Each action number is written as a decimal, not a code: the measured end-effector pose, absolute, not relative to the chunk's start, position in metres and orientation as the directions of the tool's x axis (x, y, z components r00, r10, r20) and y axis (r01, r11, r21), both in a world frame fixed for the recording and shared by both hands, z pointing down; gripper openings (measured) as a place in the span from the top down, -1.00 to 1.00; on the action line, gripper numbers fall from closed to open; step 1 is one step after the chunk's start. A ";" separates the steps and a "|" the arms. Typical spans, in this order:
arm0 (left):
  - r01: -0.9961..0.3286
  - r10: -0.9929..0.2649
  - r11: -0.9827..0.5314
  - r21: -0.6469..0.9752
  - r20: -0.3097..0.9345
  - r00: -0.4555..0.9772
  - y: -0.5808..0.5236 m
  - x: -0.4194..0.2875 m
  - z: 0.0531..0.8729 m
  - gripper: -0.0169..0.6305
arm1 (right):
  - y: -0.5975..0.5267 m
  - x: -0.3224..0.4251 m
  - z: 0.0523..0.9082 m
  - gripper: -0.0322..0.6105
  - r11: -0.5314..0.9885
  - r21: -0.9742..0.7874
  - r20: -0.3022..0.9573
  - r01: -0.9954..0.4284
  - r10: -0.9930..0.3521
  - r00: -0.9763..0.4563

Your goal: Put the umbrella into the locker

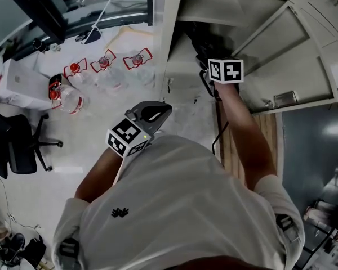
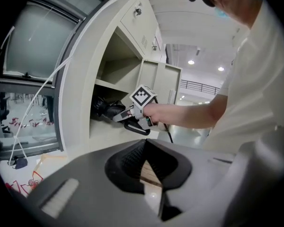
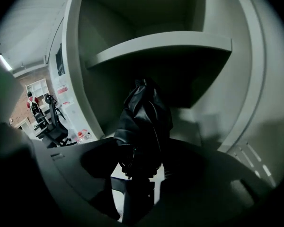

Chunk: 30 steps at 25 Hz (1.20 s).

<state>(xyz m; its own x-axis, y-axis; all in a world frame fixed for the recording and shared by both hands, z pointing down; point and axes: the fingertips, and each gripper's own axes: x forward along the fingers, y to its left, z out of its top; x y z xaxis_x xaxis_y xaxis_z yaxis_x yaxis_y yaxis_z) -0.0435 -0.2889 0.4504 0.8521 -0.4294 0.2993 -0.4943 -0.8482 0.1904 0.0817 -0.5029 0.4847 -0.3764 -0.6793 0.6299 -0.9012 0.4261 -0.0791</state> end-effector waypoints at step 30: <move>-0.547 -0.470 -0.810 0.212 0.324 0.821 -0.345 -0.092 0.470 0.78 | -0.617 0.065 0.523 0.11 0.397 0.057 0.689 -0.916 -0.680 -0.251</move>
